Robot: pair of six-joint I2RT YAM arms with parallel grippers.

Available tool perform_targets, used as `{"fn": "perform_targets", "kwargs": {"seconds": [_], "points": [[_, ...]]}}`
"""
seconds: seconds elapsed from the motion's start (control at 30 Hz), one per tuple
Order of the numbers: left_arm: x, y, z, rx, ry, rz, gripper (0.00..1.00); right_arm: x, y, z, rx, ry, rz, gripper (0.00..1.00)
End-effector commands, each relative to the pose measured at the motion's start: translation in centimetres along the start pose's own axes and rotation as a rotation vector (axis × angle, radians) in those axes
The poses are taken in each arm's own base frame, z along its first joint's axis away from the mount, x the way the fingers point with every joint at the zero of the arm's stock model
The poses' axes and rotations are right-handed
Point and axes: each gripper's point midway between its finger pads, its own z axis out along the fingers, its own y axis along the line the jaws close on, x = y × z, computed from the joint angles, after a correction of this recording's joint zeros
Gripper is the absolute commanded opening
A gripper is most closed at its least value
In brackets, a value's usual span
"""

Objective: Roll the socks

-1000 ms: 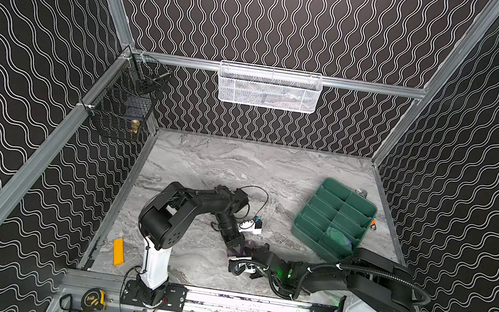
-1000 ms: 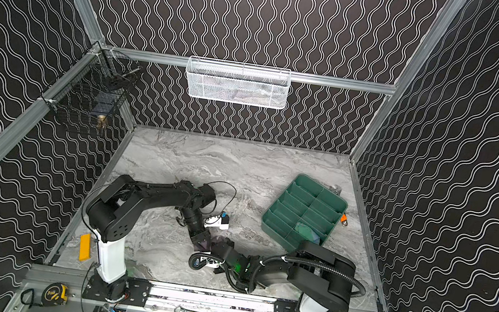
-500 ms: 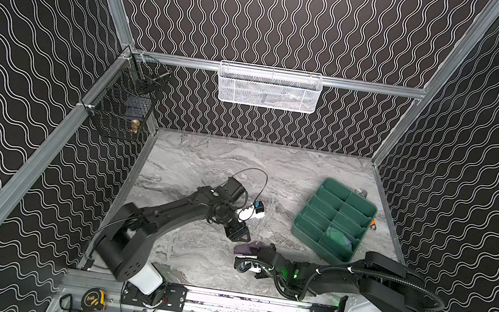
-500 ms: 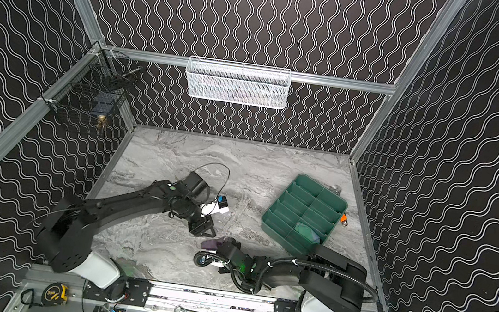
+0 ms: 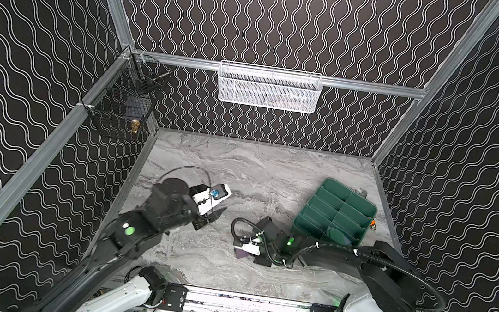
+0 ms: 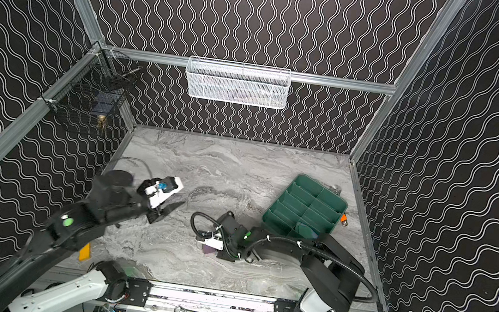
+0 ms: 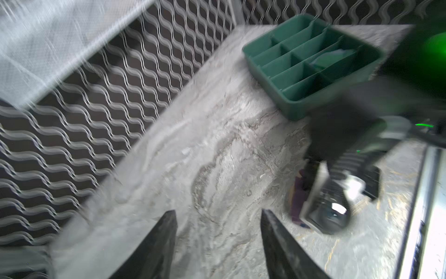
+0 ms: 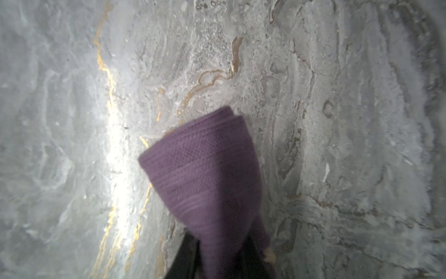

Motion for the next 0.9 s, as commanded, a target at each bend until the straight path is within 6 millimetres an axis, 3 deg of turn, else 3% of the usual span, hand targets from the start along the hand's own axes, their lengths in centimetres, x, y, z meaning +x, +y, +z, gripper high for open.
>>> {"fn": "perform_targets", "kwargs": {"seconds": [0.0,0.07,0.27,0.43,0.57,0.7,0.87], "points": [[0.2,-3.5,-2.2,0.237,0.066,0.157,0.53,5.5,4.1,-0.3,-0.261,0.238,0.15,0.0],[0.7,-3.9,-2.3,0.306,0.151,0.174,0.51,5.5,3.2,0.0,-0.266,0.258,0.175,0.0],[2.1,-6.6,0.9,0.329,0.215,0.336,0.54,5.2,0.8,0.6,-0.292,0.272,0.203,0.0],[5.8,-12.0,4.9,0.371,0.35,0.529,0.55,5.7,-0.9,1.4,-0.305,0.301,0.214,0.0],[8.2,-15.1,8.5,0.358,0.458,0.627,0.54,6.2,-2.1,1.8,-0.31,0.324,0.22,0.0],[9.5,-16.3,12.2,0.314,0.488,0.614,0.59,6.1,-2.9,2.0,-0.311,0.313,0.214,0.0],[11.5,-17.1,15.4,0.298,0.504,0.588,0.63,6.1,-3.1,2.1,-0.327,0.304,0.202,0.0]]}}
